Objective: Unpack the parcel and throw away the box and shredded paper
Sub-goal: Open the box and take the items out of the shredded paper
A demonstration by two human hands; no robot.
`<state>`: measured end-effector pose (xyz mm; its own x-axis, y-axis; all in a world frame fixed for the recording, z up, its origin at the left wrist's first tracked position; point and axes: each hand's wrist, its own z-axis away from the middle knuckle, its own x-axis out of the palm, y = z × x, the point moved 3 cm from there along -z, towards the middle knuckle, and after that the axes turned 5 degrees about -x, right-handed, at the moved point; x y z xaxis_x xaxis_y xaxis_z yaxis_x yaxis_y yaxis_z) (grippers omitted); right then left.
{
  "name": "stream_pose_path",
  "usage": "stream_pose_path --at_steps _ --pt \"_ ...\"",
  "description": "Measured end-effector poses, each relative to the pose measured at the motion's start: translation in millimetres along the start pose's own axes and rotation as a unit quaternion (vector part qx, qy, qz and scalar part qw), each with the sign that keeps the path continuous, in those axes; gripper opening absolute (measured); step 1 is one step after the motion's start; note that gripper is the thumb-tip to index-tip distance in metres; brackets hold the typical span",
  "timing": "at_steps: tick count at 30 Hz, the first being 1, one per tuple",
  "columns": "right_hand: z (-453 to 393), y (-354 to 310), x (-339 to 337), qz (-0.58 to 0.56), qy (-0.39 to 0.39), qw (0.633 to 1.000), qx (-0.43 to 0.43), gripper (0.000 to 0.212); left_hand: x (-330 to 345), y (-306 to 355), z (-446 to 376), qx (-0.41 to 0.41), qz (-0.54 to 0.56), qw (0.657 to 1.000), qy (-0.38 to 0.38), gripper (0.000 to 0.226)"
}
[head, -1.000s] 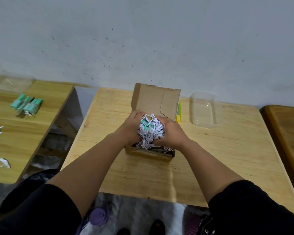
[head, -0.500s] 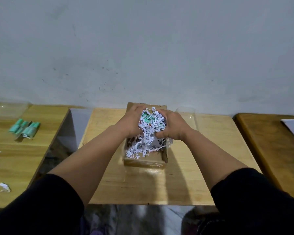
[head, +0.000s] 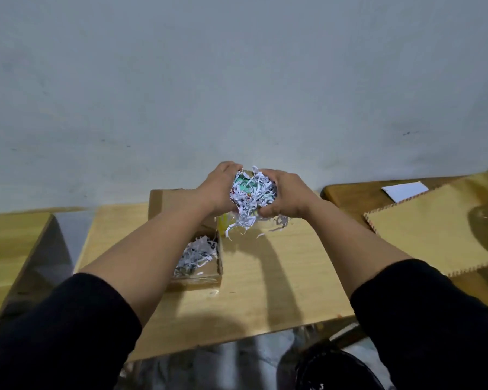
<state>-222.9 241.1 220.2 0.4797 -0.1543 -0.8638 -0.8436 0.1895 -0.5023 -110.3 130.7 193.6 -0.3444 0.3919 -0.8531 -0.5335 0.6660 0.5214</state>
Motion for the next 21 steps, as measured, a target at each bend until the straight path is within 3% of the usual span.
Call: stream_pose_path --at_steps 9,16,21 --pt "39 127 -12 -0.025 -0.057 0.997 0.037 0.082 123 62 -34 -0.027 0.047 0.998 -0.028 0.101" --pt "56 207 60 -0.032 -0.124 0.991 0.029 0.085 232 43 -23 -0.080 0.077 0.992 -0.053 0.089" --pt "60 232 108 -0.030 -0.155 0.987 0.012 0.084 271 21 -11 -0.108 0.077 0.988 -0.079 0.086"
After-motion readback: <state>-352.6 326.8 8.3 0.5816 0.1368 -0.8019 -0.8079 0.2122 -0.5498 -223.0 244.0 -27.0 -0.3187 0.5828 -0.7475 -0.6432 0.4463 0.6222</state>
